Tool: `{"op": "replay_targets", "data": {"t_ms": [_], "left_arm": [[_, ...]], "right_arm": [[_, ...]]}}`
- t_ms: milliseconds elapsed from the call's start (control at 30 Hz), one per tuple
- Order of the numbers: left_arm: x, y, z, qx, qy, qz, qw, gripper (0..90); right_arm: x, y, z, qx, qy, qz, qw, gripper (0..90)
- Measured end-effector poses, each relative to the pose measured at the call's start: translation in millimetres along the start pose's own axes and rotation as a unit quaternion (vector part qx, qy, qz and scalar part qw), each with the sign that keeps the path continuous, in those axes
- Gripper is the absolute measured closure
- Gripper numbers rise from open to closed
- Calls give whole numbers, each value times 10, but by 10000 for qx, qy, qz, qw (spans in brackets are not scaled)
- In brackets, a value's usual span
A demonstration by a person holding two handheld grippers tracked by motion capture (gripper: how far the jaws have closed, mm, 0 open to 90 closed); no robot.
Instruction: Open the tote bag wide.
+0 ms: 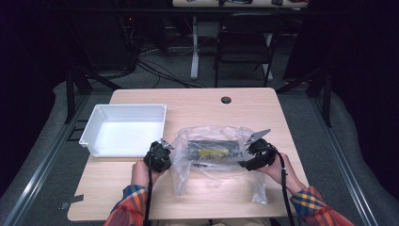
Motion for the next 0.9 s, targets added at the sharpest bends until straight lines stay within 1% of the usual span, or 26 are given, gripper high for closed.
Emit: {"op": "replay_targets", "data": {"t_ms": [33, 67, 100, 133, 167, 200, 233, 267, 333, 367, 400, 500, 533, 567, 633, 667, 700, 733, 767, 833, 867, 900], "left_arm": [[4, 2, -12, 0, -20, -5, 10000, 815], [4, 2, -12, 0, -20, -5, 10000, 803], [6, 4, -25, -26, -4, -22, 10000, 803], [13, 4, -47, -65, 15, -50, 10000, 779], [13, 4, -47, -65, 15, -50, 10000, 763], [21, 2, -77, -45, -7, -77, 10000, 739], [21, 2, -77, -45, -7, -77, 10000, 714], [32, -4, -110, -28, -54, -93, 9999, 697], [37, -10, -135, -2, -65, -102, 9999, 680], [41, -20, -174, 22, -75, -148, 9999, 589], [40, -27, -198, 25, -73, -172, 9998, 558], [46, -37, -247, 34, -83, -198, 9998, 450], [44, -53, -294, -31, -49, -217, 9997, 422], [46, -59, -326, -34, -92, -227, 9997, 398], [42, -66, -358, -78, -103, -221, 9997, 368], [31, -71, -388, -137, -103, -212, 9996, 368], [21, -75, -421, -197, -108, -187, 9996, 363], [-18, -74, -484, -310, -173, -116, 9993, 345], [-18, -74, -484, -310, -173, -116, 9993, 342], [-73, -61, -537, -434, -240, -15, 9988, 336], [-133, -37, -575, -545, -238, 109, 9982, 336], [-133, -37, -575, -545, -238, 109, 9982, 340]], "right_arm": [[-5, -7, 14, -5, -4, 38, 10000, 542], [-13, -15, 23, -25, 37, 71, 10000, 619], [-13, -15, 23, -25, 37, 71, 10000, 619], [-34, -24, 25, -77, 65, 106, 9999, 745], [-34, -24, 25, -77, 65, 106, 9999, 745], [-45, -28, 5, -152, 85, 149, 9997, 831], [-45, -28, 5, -152, 85, 149, 9997, 831], [-40, -26, -13, -241, 45, 168, 9996, 883], [-38, -24, -23, -252, 25, 163, 9995, 893], [-37, -17, -49, -337, 6, 147, 9993, 900], [-33, -13, -58, -358, 17, 178, 9992, 900], [-38, -6, -85, -411, -52, 221, 9989, 900], [-44, -5, -88, -435, -86, 230, 9988, 900], [-49, -4, -95, -454, -85, 241, 9986, 900], [-55, -2, -100, -477, -104, 245, 9985, 900], [-54, 2, -105, -510, -84, 281, 9983, 900], [-59, 6, -114, -526, -121, 275, 9982, 900], [-65, 20, -121, -601, -153, 267, 9977, 900], [-65, 20, -121, -601, -153, 267, 9977, 900], [-68, 37, -129, -630, -162, 278, 9975, 900], [-77, 55, -135, -677, -169, 267, 9972, 900], [-80, 63, -141, -678, -183, 277, 9971, 900]]}}
Point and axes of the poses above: each handheld gripper's, and its own axes: z roughly forward along the jaws, y roughly out of its top, x roughly to its left, the point moved 1 cm from there along z, roughly forward along the jaws, and after that the axes turned 8 degrees about y, right-handed, at the moved point
